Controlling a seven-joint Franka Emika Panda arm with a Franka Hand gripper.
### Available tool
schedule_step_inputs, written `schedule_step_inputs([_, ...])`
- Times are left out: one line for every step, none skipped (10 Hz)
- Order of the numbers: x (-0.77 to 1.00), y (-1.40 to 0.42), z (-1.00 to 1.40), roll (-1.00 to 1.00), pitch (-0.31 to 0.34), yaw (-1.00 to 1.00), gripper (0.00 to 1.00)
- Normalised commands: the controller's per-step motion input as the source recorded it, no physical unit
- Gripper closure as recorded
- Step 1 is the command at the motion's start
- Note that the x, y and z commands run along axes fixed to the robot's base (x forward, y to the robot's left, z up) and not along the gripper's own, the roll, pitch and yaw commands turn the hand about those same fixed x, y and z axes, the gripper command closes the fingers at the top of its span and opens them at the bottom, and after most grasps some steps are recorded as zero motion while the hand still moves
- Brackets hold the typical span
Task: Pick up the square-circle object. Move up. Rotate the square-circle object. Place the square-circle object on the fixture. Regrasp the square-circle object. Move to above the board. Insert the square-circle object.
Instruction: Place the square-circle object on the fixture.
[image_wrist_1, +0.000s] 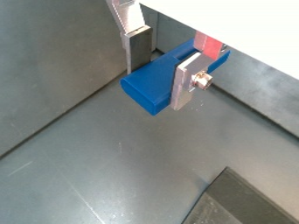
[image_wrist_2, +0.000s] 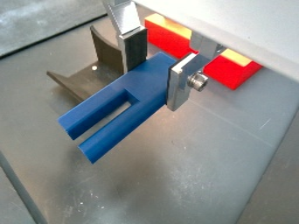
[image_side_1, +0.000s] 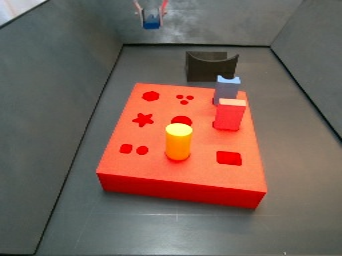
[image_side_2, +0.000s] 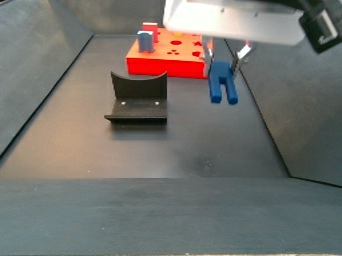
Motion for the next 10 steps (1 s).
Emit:
schedule_step_inputs([-0.04, -0.01, 0.92, 0.16, 0.106, 0.03, 1.00])
schedule_step_inputs([-0.03, 0.00, 0.81, 0.16, 0.106, 0.03, 1.00])
schedule_step_inputs([-0.02, -0.01, 0.66, 0.18, 0.115, 0.04, 1.00])
schedule_step_inputs([-0.02, -0.01, 0.55, 0.18, 0.120, 0.05, 1.00])
schedule_step_inputs([-0.01, -0.01, 0.44, 0.17, 0.119, 0.04, 1.00])
schedule_step_inputs([-0.01, 0.00, 0.32, 0.14, 0.116, 0.04, 1.00])
schedule_step_inputs([0.00, 0.00, 0.19, 0.12, 0.111, 0.03, 1.00])
schedule_step_inputs([1.00, -0.31, -0.24, 0.28, 0.363, -0.11, 1.00])
schedule_step_inputs([1.00, -0.30, -0.27, 0.27, 0.352, -0.10, 1.00])
schedule_step_inputs([1.00, -0.26, -0.23, 0.26, 0.298, -0.05, 1.00])
